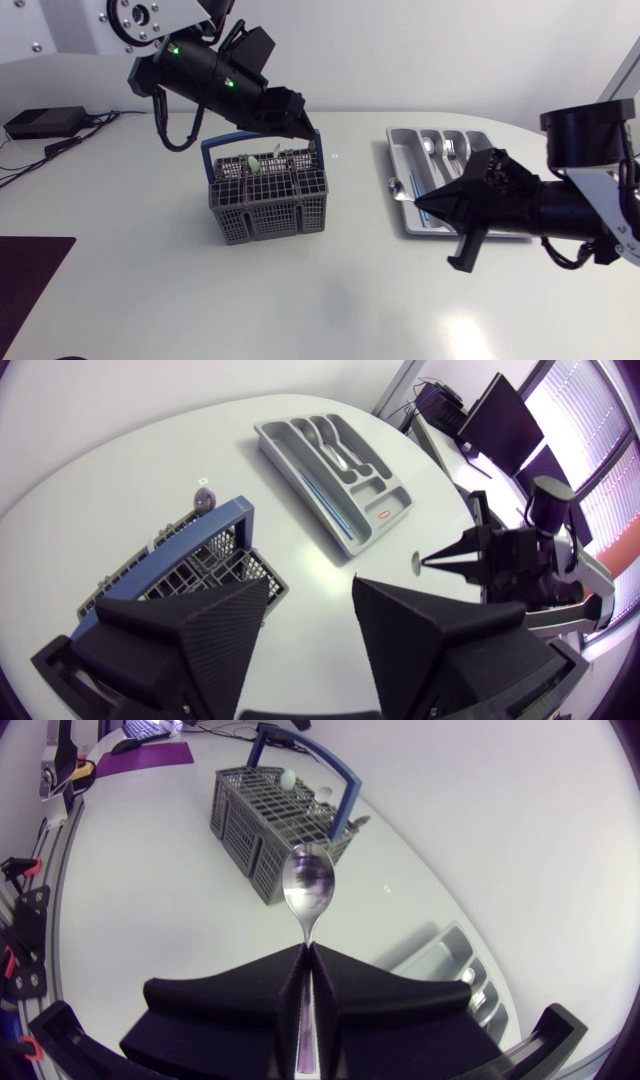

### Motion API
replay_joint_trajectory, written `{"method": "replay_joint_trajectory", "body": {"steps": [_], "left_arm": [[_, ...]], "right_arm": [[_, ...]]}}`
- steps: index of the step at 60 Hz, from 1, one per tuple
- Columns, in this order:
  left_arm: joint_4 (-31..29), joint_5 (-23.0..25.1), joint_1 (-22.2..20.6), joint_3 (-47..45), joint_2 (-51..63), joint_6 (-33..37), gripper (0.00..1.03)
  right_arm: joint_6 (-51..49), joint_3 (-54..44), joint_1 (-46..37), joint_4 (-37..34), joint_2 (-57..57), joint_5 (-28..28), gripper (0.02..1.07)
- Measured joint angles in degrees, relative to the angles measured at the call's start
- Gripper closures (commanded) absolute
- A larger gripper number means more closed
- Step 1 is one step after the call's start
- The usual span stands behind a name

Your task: Unload the cutlery basket into the drawer organizer.

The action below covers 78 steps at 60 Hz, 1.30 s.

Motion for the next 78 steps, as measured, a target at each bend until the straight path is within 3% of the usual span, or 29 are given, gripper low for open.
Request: {"method": "replay_joint_trajectory", "body": {"steps": [14,29,36,45,72,74,78], "left_arm": [[-1.86,-4.81,0.02,-0.9,-0.94,5.86,0.35],[-1.9,-9.66,0.02,-7.54,-5.27,10.82,0.19],[-1.81,-10.99,0.02,-10.62,-6.82,12.17,0.1],[-0.5,-12.39,0.48,-15.1,-9.05,13.14,0.06],[7.41,-15.89,2.21,-26.03,-13.33,13.73,0.05],[7.52,-16.04,2.32,-26.47,-13.4,13.79,0.05],[8.17,-16.09,2.64,-27.45,-13.84,14.08,0.05]], "right_arm": [[-16.06,2.23,-16.59,-3.17,9.27,-9.09,0.97],[-31.39,6.91,-27.74,-3.32,22.77,-12.74,1.0],[-36.98,9.99,-30.8,-3.61,28.28,-12.87,1.01],[-42.32,15.56,-33.31,-6.03,34.53,-12.44,1.01],[-50.82,21.92,-33.81,-7.06,46.75,-3.06,1.01],[-51.06,21.92,-33.77,-6.78,46.77,-2.54,0.95],[-51.08,22.1,-33.77,-6.36,46.77,-2.05,0.57]]}}
